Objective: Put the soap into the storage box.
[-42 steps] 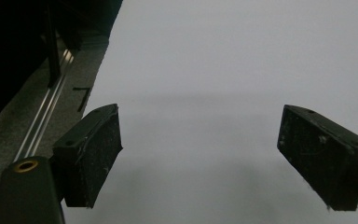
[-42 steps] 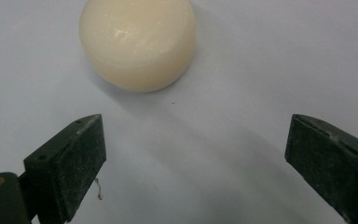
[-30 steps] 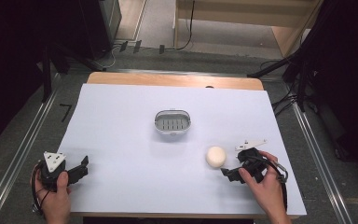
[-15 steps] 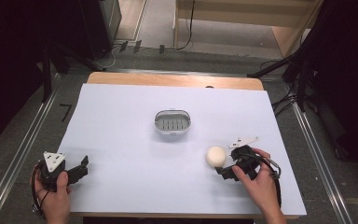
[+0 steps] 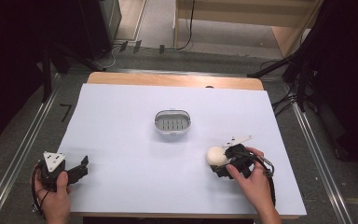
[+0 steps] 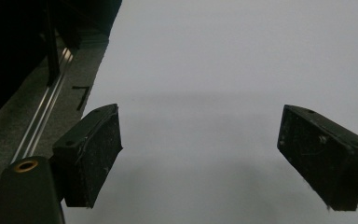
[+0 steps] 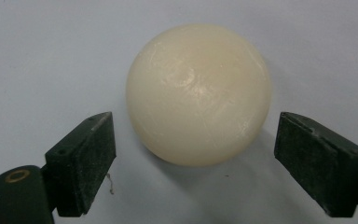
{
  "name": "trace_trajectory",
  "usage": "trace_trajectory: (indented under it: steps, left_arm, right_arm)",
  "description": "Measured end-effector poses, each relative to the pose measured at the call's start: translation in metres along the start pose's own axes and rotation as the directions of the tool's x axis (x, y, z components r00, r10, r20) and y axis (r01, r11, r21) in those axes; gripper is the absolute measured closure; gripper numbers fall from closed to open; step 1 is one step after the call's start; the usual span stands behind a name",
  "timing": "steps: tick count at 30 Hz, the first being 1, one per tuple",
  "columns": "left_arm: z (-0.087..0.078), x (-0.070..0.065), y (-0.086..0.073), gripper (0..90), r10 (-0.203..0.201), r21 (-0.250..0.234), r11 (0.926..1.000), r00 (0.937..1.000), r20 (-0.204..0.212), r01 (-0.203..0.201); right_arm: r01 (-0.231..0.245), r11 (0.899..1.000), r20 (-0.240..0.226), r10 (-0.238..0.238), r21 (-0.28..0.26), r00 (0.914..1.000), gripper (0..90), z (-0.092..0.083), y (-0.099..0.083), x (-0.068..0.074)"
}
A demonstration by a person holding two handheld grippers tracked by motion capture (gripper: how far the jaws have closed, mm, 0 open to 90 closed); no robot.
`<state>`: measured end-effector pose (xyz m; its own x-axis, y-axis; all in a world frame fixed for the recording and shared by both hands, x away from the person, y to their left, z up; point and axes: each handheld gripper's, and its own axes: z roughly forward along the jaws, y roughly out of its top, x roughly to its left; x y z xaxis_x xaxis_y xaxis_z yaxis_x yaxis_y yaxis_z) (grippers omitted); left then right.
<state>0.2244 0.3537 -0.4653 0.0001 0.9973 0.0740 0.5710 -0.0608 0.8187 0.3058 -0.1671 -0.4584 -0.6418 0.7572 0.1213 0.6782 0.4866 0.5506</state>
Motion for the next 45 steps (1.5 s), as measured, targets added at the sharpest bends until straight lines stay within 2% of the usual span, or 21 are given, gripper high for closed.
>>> trace_trajectory:
  steps: [10,14,22,26,29,36,45]
  left_arm:
    - [0.0,0.0,0.0,14.4,-0.003,-0.001,1.0,1.0,0.0,0.003]
    - [0.0,0.0,0.0,14.4,0.0,0.0,1.0,1.0,0.0,0.0]
    - [0.0,0.0,0.0,14.4,0.003,0.003,1.0,1.0,0.0,-0.003]
    - [0.0,0.0,0.0,14.4,0.003,0.002,1.0,1.0,0.0,-0.003]
    - [0.0,0.0,0.0,14.4,0.001,0.002,1.0,1.0,-0.001,-0.001]
    - [0.0,0.0,0.0,14.4,0.001,0.002,1.0,1.0,-0.001,-0.001]
    - [0.0,0.0,0.0,14.4,0.003,0.003,1.0,1.0,-0.001,-0.003]
  right_arm:
    - [-0.006,1.0,-0.018,0.007,0.007,0.9998,14.6,0.008,0.005,0.002]
    - [-0.015,1.0,-0.016,0.015,-0.009,0.9998,16.6,0.009,0.007,0.002]
    - [-0.026,1.0,-0.002,0.026,0.001,0.9997,17.3,0.015,0.009,0.001]
    - [-0.043,0.999,-0.011,0.043,-0.012,0.999,20.7,0.015,0.011,0.0]
    - [-0.062,0.998,-0.004,0.062,-0.017,0.9981,23.0,0.016,0.013,0.0]
    - [-0.064,0.998,0.0,0.064,-0.014,0.998,23.1,0.017,0.013,0.0]
    - [-0.057,0.998,0.037,0.057,-0.013,0.9977,23.5,0.018,0.014,0.005]
